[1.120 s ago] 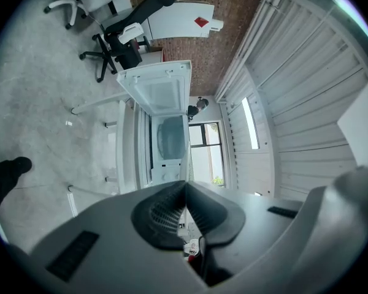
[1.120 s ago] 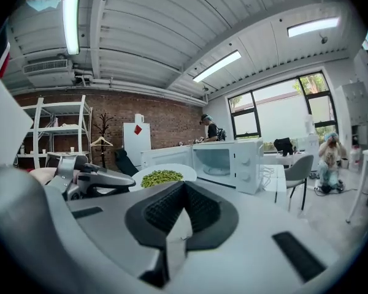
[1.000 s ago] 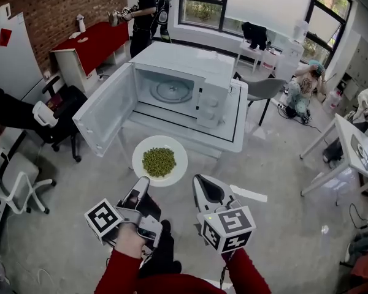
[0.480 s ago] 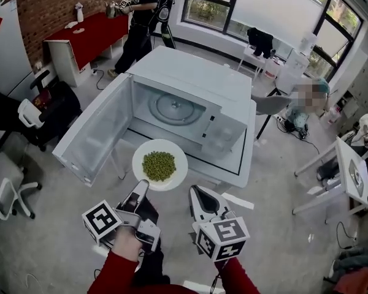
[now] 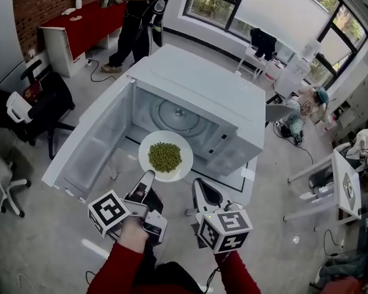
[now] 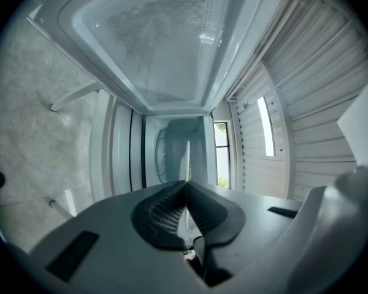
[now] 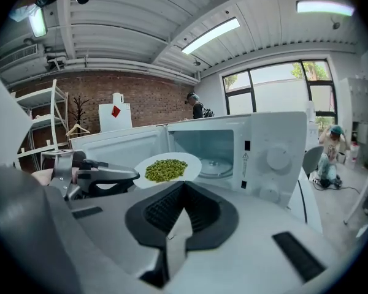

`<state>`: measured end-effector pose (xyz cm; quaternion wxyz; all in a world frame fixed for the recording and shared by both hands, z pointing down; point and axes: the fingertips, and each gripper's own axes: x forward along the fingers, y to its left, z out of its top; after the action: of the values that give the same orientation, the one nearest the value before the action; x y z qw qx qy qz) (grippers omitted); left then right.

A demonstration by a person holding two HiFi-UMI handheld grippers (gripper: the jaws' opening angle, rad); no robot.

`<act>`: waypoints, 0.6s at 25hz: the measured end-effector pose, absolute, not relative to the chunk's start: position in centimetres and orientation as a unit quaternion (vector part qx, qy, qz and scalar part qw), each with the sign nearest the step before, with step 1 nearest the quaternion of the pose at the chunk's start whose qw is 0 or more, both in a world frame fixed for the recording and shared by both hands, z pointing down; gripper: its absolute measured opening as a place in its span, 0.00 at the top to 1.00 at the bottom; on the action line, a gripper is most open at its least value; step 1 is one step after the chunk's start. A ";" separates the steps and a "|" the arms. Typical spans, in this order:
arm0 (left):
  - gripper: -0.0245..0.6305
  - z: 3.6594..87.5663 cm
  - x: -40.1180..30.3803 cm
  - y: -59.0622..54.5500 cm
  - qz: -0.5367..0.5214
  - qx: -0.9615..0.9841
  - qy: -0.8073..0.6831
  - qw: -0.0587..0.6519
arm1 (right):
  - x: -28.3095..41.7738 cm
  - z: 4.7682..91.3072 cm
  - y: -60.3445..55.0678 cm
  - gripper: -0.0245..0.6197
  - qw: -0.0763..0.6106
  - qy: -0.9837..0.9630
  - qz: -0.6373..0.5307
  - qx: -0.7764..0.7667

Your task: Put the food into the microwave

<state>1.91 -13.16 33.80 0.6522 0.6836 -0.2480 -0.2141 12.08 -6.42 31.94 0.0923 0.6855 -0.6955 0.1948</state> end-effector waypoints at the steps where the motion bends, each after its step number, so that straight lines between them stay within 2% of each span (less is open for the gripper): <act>1: 0.94 34.1 2.1 -13.7 -0.209 0.684 -0.254 0.651 | 12.3 32.1 -7.0 0.94 0.096 -0.695 0.198 0.685; 15: 0.94 37.0 6.0 -18.7 -0.216 0.677 -0.268 0.651 | 13.9 36.3 -11.6 0.94 0.140 -0.707 0.220 0.657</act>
<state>6.01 -18.67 36.99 0.6510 0.6765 -0.2682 -0.2161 13.88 -11.64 36.26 0.1402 0.6568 -0.7074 0.2202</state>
